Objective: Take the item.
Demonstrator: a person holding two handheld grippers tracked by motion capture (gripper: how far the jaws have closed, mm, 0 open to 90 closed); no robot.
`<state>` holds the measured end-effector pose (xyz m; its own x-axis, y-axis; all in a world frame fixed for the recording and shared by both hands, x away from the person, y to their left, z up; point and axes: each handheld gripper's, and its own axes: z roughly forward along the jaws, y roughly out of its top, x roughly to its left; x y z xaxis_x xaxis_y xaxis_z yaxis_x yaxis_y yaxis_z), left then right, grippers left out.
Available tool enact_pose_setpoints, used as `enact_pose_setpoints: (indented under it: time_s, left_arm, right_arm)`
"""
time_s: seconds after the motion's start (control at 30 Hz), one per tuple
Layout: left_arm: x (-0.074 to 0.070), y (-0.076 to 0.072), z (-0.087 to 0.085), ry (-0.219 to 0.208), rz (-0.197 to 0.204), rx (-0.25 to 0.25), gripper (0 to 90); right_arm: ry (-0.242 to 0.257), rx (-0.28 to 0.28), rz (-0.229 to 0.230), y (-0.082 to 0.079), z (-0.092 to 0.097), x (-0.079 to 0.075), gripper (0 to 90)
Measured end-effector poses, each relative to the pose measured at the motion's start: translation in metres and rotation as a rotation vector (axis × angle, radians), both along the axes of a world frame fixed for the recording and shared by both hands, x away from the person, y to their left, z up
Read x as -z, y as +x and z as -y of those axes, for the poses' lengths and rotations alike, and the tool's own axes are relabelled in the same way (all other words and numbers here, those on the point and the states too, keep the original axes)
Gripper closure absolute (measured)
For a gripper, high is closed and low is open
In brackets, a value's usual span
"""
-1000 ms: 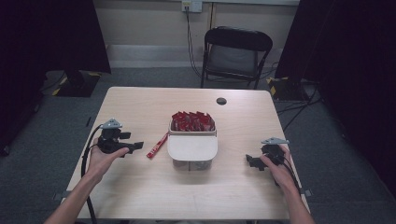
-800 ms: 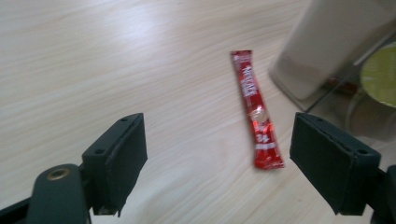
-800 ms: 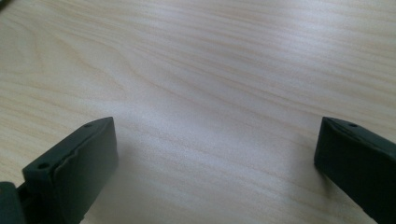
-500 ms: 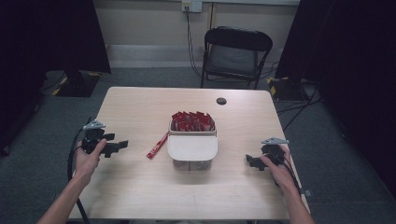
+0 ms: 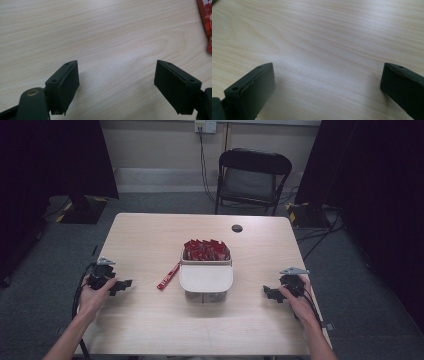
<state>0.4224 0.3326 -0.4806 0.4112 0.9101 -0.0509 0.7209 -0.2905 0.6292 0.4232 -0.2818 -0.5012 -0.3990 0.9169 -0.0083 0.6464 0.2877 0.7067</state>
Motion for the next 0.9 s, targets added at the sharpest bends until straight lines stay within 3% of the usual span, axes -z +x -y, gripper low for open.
enact_pose_setpoints:
  time_s: [0.13,0.23,0.3,0.43,0.57,0.63,0.9]
  left_arm:
    - [0.006,0.003,0.002,0.025,0.008,-0.018,19.1]
    - [0.008,0.004,0.003,0.049,0.018,-0.003,16.5]
    - [0.01,0.004,0.003,0.036,0.034,0.0,16.2]
    - [0.017,0.001,0.003,0.002,0.107,-0.01,12.2]
    - [0.018,0.0,0.002,-0.001,0.115,-0.01,11.8]
    - [0.022,0.0,0.002,-0.015,0.139,-0.019,9.4]
    - [0.022,-0.001,0.002,-0.012,0.136,-0.038,6.0]
  right_arm:
    - [0.001,0.0,-0.001,0.0,0.0,0.0,0.0]
    - [0.0,0.0,0.0,0.0,0.0,0.0,0.0]
    - [0.0,0.0,0.0,0.0,0.0,0.0,0.0]
    - [0.001,0.004,-0.002,0.0,0.0,0.0,0.0]
    - [0.001,0.005,-0.002,0.0,0.0,0.0,0.0]
    - [0.001,0.006,-0.002,-0.001,0.0,0.0,0.0]
    - [-0.001,0.01,0.0,-0.001,-0.001,0.0,0.0]
